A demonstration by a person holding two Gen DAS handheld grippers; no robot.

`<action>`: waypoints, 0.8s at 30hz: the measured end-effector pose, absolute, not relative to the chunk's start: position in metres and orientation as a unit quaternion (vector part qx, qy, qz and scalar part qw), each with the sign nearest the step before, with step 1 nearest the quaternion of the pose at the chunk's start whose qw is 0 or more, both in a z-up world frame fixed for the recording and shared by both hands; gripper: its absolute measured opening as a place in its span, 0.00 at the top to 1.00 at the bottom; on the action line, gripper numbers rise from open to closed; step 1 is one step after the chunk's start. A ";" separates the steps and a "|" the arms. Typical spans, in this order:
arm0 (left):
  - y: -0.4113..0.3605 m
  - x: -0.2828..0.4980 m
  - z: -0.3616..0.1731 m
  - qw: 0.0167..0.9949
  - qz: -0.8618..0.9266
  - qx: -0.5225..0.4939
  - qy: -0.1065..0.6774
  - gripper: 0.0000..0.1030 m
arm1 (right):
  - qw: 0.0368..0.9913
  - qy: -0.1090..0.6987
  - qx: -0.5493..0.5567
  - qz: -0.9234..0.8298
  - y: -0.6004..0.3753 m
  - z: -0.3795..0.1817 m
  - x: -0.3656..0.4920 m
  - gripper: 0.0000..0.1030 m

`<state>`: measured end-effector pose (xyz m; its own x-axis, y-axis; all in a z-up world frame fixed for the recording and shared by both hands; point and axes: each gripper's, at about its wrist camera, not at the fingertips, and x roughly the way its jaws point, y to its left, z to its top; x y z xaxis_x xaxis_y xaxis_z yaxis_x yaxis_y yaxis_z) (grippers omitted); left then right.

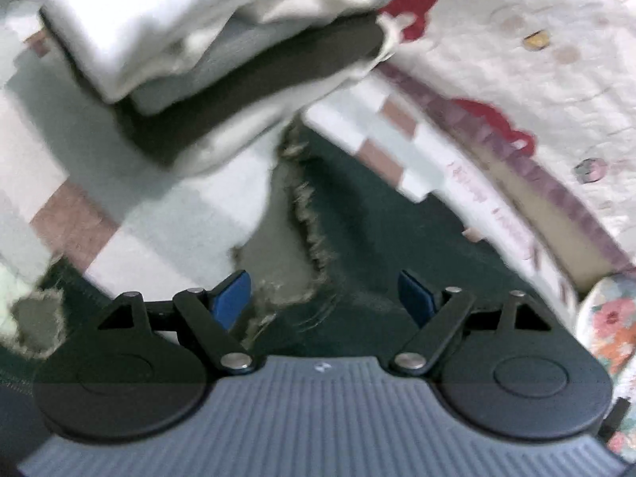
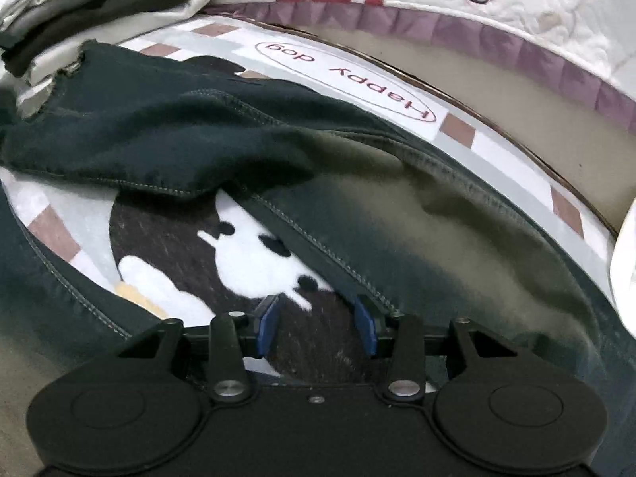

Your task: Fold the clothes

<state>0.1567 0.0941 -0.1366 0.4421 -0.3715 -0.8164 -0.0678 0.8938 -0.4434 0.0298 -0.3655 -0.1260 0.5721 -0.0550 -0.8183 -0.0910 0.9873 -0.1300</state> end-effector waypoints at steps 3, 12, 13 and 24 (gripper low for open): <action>0.088 0.160 -0.151 0.812 -0.081 -0.188 0.547 0.21 | 0.883 0.468 -0.037 0.006 -0.372 -0.127 0.027 0.53; 0.071 0.167 -0.172 0.804 -0.070 -0.151 0.571 0.20 | 0.887 0.461 0.004 -0.005 -0.371 -0.131 0.025 0.44; 0.069 0.167 -0.175 0.802 -0.069 -0.149 0.574 0.18 | 0.888 0.460 -0.003 -0.006 -0.369 -0.131 0.025 0.44; 0.053 0.170 -0.178 0.816 -0.063 -0.090 0.568 0.64 | 0.889 0.443 -0.114 -0.020 -0.332 -0.132 0.018 0.44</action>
